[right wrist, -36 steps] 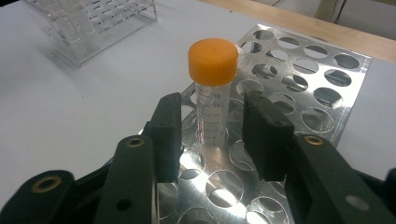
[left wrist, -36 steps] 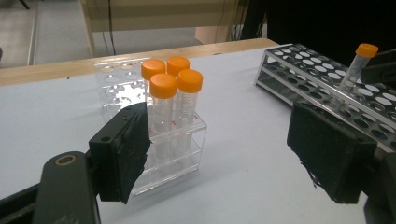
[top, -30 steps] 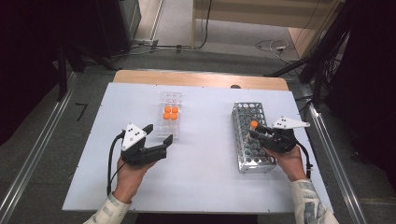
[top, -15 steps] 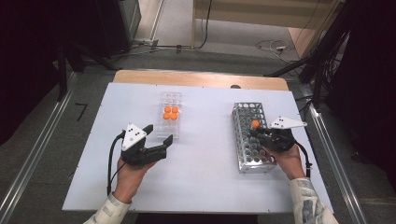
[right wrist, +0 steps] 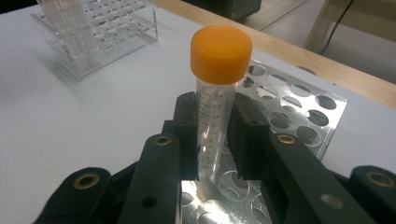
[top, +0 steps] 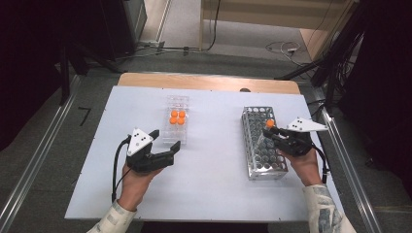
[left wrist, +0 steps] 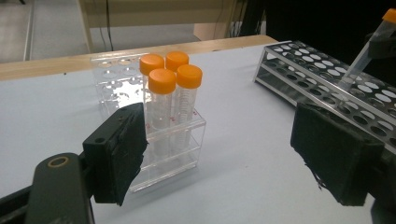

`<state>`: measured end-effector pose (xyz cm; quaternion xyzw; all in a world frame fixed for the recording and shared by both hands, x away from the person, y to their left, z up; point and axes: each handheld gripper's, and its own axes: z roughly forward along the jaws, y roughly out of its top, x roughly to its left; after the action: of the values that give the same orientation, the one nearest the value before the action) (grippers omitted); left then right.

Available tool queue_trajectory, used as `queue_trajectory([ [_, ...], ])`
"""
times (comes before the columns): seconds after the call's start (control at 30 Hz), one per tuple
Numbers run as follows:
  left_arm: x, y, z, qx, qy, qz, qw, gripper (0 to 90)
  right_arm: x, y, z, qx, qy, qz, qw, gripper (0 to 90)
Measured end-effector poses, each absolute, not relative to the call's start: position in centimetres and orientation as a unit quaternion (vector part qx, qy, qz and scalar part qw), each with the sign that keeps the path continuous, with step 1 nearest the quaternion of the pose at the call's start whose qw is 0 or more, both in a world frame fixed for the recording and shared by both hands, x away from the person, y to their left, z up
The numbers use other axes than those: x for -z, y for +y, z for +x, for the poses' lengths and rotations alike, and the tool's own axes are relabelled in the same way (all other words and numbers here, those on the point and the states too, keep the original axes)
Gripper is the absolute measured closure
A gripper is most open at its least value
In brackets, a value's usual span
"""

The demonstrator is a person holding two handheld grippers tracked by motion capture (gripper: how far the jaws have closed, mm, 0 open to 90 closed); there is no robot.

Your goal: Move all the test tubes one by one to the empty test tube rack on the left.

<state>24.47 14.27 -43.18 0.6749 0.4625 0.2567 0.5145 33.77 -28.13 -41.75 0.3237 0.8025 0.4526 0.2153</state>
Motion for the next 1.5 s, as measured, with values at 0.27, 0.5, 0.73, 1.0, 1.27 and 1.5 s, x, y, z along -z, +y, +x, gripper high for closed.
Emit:
queue_trajectory([
  [0.27,43.1,14.1,24.4,-0.257,0.460,0.676,0.515,18.7,39.7,-28.5,32.7,-0.471,0.791,0.314,0.232,72.0],
  [0.5,43.1,14.1,24.4,-0.256,0.459,0.676,0.517,19.1,38.5,-28.5,31.5,-0.482,0.787,0.306,0.233,72.0],
  [0.73,42.8,13.7,24.2,-0.254,0.453,0.677,0.521,19.8,38.0,-26.5,29.9,-0.489,0.797,0.281,0.217,72.0],
  [1.0,42.4,13.0,23.6,-0.242,0.438,0.684,0.532,21.8,39.2,-22.6,28.4,-0.485,0.818,0.252,0.180,72.1],
  [1.27,41.9,11.8,22.9,-0.223,0.407,0.699,0.544,28.6,41.2,-17.8,27.7,-0.471,0.838,0.239,0.138,72.0],
  [1.5,42.1,11.0,22.7,-0.213,0.376,0.717,0.548,38.5,42.6,-14.4,27.5,-0.452,0.853,0.232,0.119,72.0],
])
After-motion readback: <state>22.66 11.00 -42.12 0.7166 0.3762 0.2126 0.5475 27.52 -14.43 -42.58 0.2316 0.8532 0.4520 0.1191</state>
